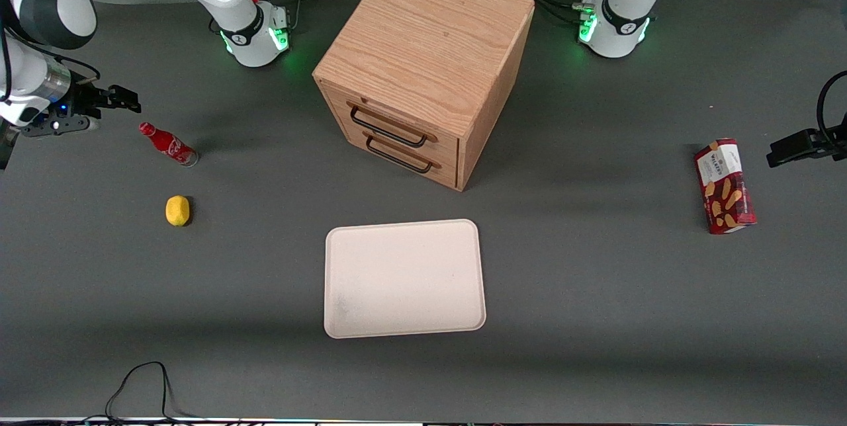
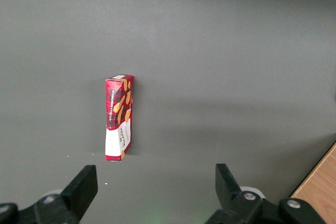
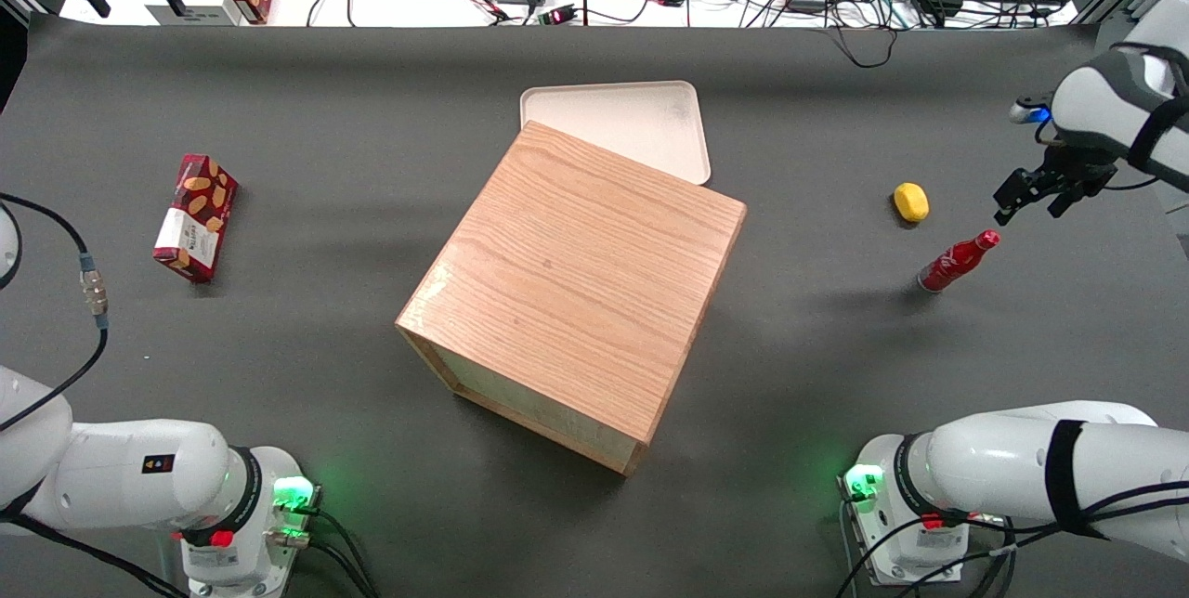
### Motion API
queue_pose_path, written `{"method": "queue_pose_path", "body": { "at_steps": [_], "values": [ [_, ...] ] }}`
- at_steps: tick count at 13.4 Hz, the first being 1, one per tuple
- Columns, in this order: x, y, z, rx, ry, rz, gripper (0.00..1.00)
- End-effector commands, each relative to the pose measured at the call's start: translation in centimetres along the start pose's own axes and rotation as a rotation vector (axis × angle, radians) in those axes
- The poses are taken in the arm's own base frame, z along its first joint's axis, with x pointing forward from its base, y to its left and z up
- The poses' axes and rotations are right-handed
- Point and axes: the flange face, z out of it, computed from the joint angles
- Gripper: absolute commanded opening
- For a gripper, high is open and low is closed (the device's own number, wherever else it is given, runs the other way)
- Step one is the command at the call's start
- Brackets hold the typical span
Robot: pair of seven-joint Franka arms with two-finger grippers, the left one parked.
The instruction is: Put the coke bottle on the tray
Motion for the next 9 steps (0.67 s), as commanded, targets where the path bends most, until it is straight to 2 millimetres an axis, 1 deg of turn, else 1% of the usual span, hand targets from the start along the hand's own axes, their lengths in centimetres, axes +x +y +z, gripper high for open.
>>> {"method": "queue_pose_path", "body": {
  "at_steps": [1, 4, 6, 9],
  "values": [
    [-0.8, -0.9, 1.4, -0.019, 0.032, -0.044, 0.97],
    [0.0, -0.8, 3.3, -0.026, 0.033, -0.045, 0.96],
    [0.1, -1.2, 4.5, -0.026, 0.042, -0.053, 0.96],
    [0.5, -1.2, 5.5, -0.050, 0.031, -0.069, 0.96]
  ]
}}
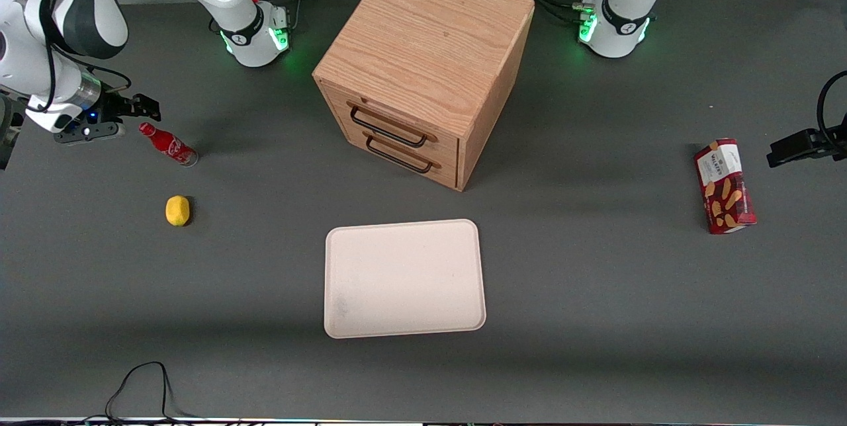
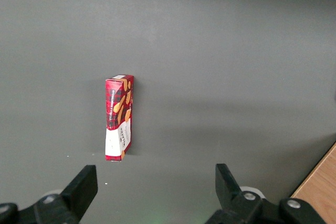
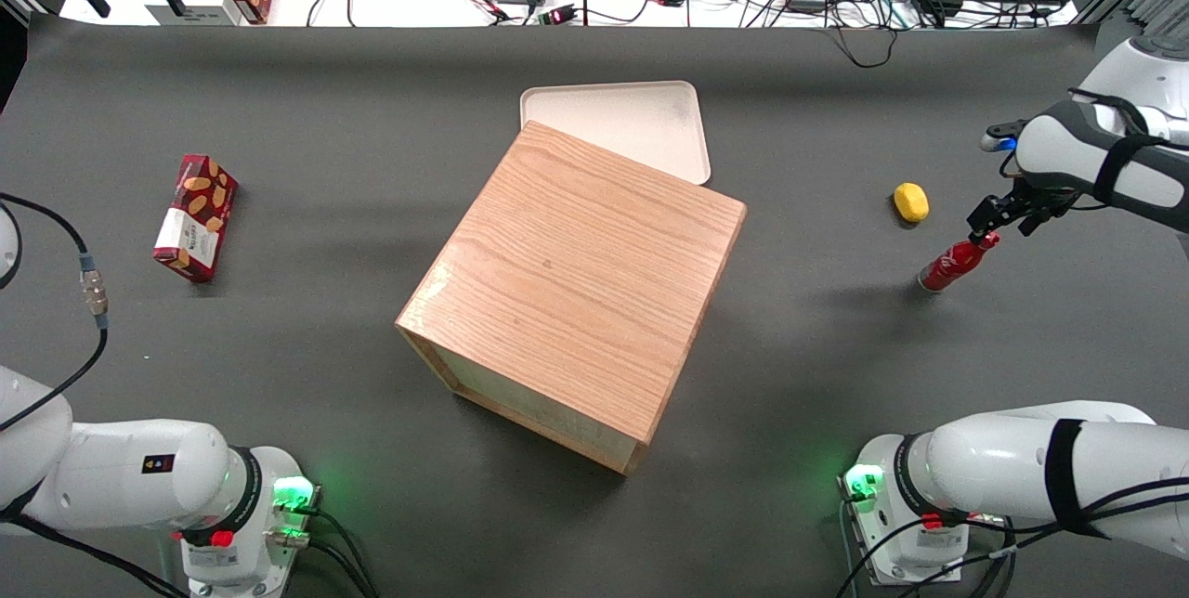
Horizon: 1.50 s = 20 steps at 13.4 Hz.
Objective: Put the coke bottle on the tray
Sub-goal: 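Lower the open right gripper around the bottle's neck and close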
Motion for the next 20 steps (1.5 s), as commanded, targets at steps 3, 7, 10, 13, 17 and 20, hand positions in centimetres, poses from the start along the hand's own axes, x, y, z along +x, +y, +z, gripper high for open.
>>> {"method": "queue_pose_path", "body": {
  "at_steps": [3, 7, 10, 13, 17, 20],
  "values": [
    [0.6, 1.3, 2.7, -0.043, 0.010, -0.059, 0.96],
    [0.0, 1.8, 3.7, -0.034, 0.025, -0.045, 0.96],
    [-0.1, 1.2, 3.9, -0.028, 0.025, -0.037, 0.96],
    [-0.2, 0.9, 4.0, -0.026, 0.022, -0.043, 0.96],
    [-0.2, 0.8, 3.8, -0.025, 0.024, -0.044, 0.87],
    [-0.1, 0.6, 3.6, -0.028, 0.027, -0.049, 0.42]
  ]
}}
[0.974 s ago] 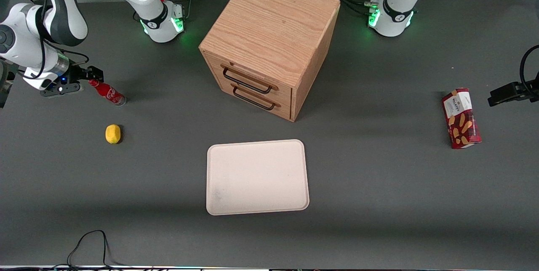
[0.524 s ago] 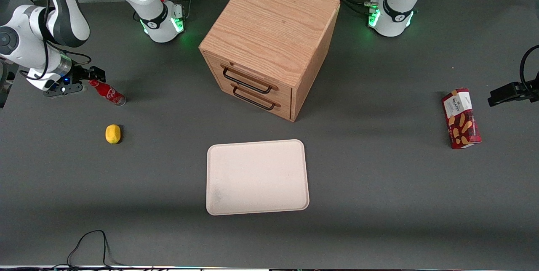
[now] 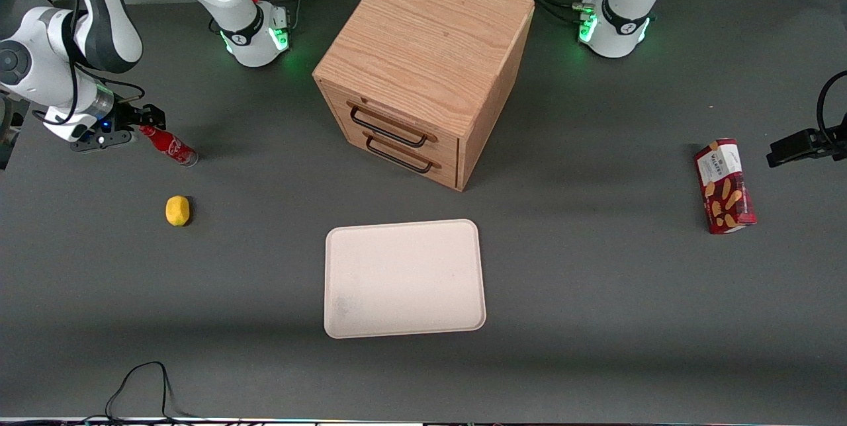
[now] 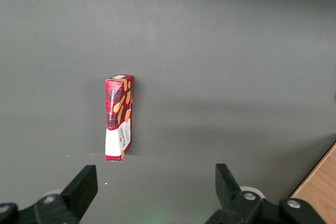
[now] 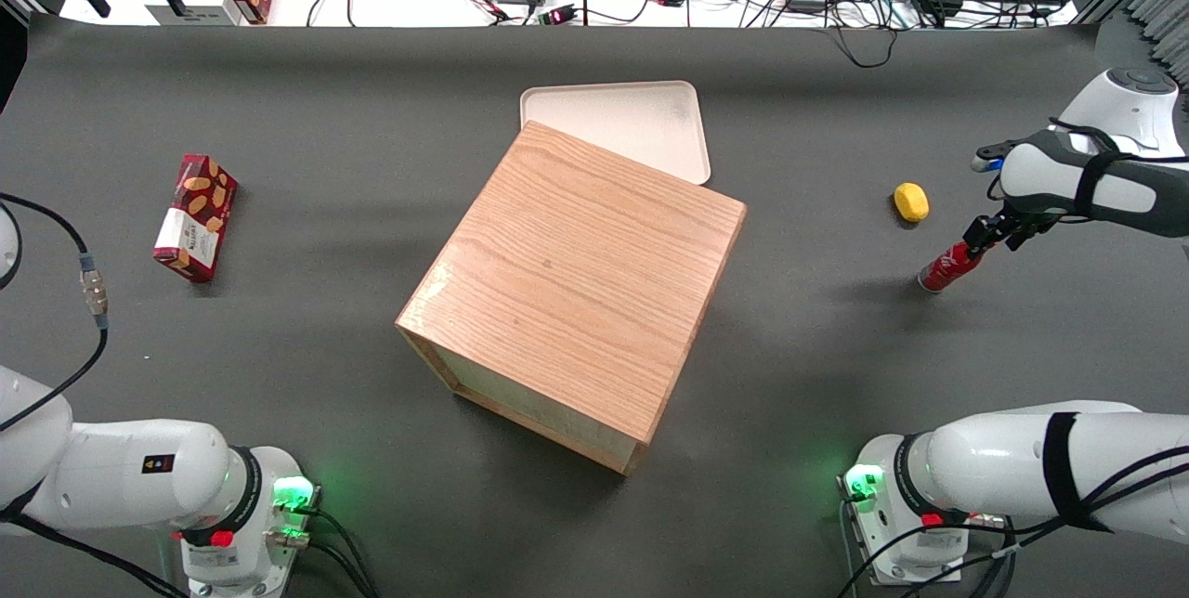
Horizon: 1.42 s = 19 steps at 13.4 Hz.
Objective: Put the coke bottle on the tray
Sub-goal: 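Lower the open right gripper around the bottle's neck and close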
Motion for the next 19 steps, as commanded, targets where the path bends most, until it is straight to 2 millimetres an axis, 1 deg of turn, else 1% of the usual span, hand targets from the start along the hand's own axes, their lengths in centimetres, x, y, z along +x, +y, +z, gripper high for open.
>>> {"method": "queue_pose_path", "body": {
  "at_steps": [1, 2, 4, 5, 8, 11, 12, 14, 16, 17, 19],
  "values": [
    [-0.3, -0.4, -0.7, -0.011, 0.025, -0.019, 0.16],
    [-0.3, -0.4, -0.8, -0.010, 0.025, -0.019, 0.00],
    [-0.2, -0.6, -0.8, -0.012, 0.025, -0.025, 0.00],
    [0.2, -1.3, -0.9, -0.015, 0.028, -0.043, 0.00],
    [0.5, -1.8, -1.0, -0.017, 0.029, -0.024, 0.00],
    [0.4, -1.9, -1.1, -0.014, 0.015, -0.024, 0.00],
    [0.3, -1.8, -1.5, -0.012, 0.012, -0.022, 0.00],
    [0.5, -1.5, -2.9, -0.017, 0.011, -0.019, 0.00],
    [1.1, -0.6, -5.1, -0.025, -0.011, -0.009, 0.00],
    [1.6, -0.3, -6.2, -0.032, -0.010, -0.007, 0.00],
    [3.2, 0.1, -9.4, -0.054, -0.004, -0.008, 0.00]
  ]
}}
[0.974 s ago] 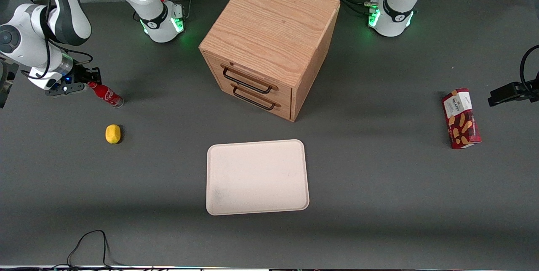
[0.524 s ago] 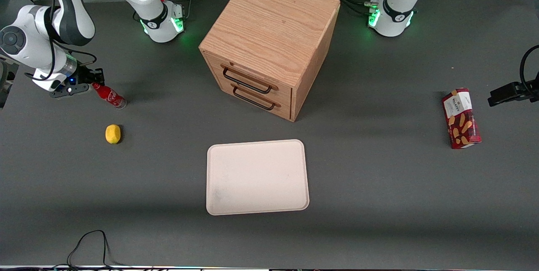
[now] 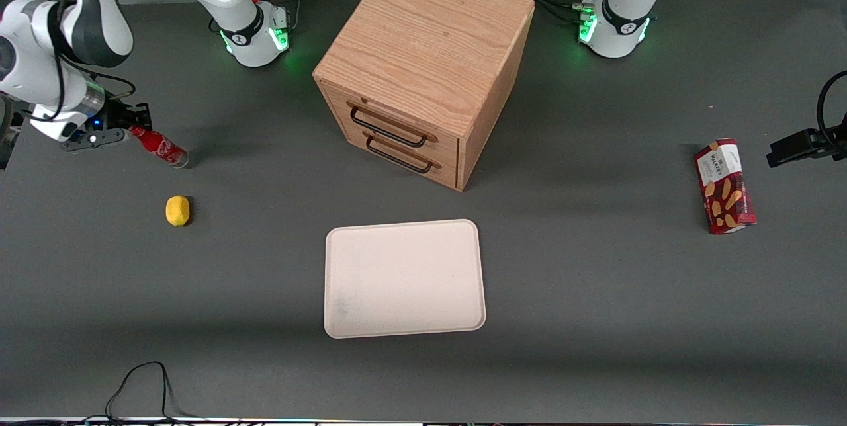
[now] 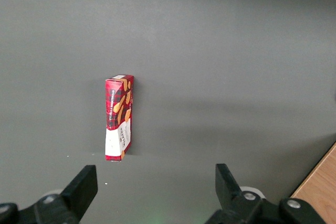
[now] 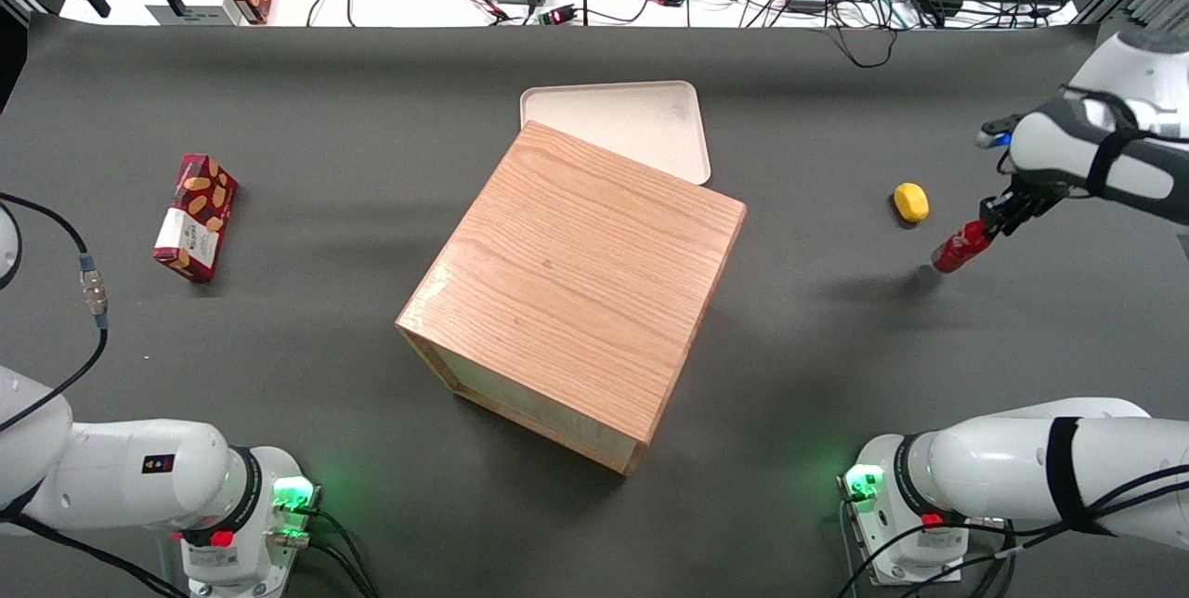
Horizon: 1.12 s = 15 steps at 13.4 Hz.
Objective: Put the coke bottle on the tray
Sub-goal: 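Lift the bottle and carry it with the right gripper to the tray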
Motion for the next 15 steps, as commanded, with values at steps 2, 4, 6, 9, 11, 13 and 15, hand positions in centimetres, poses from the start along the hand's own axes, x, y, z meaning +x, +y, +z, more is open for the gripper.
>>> {"method": "queue_pose_path", "body": {
  "at_steps": [2, 4, 6, 9, 11, 13, 15],
  "values": [
    [3.9, 0.5, -7.5, -0.019, -0.017, 0.025, 0.00],
    [6.4, 0.6, -11.2, -0.006, -0.038, 0.034, 0.00],
    [8.6, 0.3, -14.8, -0.010, -0.027, 0.040, 0.00],
    [10.8, 0.2, -18.9, 0.015, -0.025, 0.061, 0.00],
    [12.3, 0.0, -21.8, 0.013, 0.000, 0.071, 0.00],
    [14.5, -1.6, -24.5, 0.002, 0.005, 0.060, 0.00],
    [17.3, -3.3, -25.5, 0.026, -0.017, 0.051, 0.00]
  ]
}}
